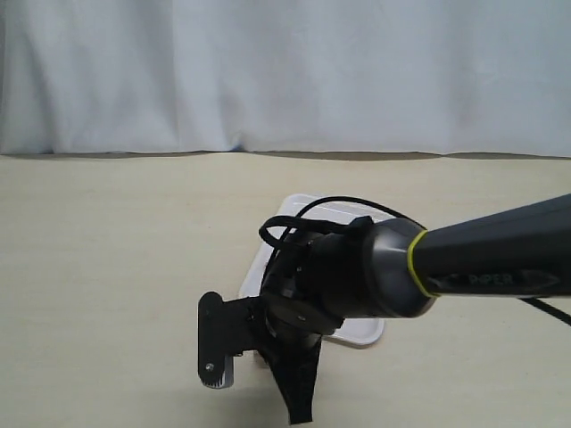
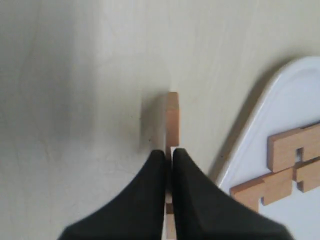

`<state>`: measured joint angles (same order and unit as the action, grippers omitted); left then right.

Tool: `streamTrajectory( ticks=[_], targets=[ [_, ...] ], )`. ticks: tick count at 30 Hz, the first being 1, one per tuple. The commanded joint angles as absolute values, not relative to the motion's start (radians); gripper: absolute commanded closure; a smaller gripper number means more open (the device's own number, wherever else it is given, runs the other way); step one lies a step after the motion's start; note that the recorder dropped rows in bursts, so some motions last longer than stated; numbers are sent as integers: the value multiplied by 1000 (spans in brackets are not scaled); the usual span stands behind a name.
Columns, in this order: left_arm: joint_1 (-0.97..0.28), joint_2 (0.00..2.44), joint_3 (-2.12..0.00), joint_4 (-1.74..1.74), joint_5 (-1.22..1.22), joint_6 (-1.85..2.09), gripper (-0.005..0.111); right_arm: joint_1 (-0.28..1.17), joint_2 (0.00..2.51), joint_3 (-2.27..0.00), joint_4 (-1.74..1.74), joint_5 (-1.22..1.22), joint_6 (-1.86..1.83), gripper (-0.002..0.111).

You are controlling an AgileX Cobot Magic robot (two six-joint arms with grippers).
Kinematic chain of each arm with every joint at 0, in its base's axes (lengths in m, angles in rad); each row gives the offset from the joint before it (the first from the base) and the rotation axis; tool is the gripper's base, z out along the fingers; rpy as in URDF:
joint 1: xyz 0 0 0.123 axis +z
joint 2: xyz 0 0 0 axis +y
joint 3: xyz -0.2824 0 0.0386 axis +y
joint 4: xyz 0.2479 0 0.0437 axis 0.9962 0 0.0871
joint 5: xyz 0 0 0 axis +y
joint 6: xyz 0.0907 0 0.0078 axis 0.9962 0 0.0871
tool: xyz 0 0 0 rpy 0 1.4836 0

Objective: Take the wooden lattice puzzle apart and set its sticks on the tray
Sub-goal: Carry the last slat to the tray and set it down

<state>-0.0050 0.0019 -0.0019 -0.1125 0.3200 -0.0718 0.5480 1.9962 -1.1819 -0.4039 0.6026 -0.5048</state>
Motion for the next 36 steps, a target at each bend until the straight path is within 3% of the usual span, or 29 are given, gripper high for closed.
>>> streamTrajectory(
  ticks=[1, 8, 13, 22, 30, 32, 36],
  targets=[
    [-12, 0, 0, -113, 309, -75, 107, 590, 1901, -1185, -410, 602, -495, 104],
    [-12, 0, 0, -113, 309, -75, 107, 601, 1720, -1185, -431, 577, -276, 104],
    [-12, 0, 0, -113, 309, -75, 107, 582, 1650, -1185, -656, 577, 77, 104],
    [-12, 0, 0, -113, 309, -75, 107, 476, 1735, -1183, -1054, 573, 898, 104],
    [-12, 0, 0, -113, 309, -75, 107, 407, 1910, -1183, -1211, 573, 1241, 103],
    [-12, 0, 0, -113, 309, -75, 107, 397, 1956, -1183, -1242, 586, 1354, 97],
    [-12, 0, 0, -113, 309, -75, 107, 407, 1966, -1185, -1232, 592, 1397, 63]
  ],
)
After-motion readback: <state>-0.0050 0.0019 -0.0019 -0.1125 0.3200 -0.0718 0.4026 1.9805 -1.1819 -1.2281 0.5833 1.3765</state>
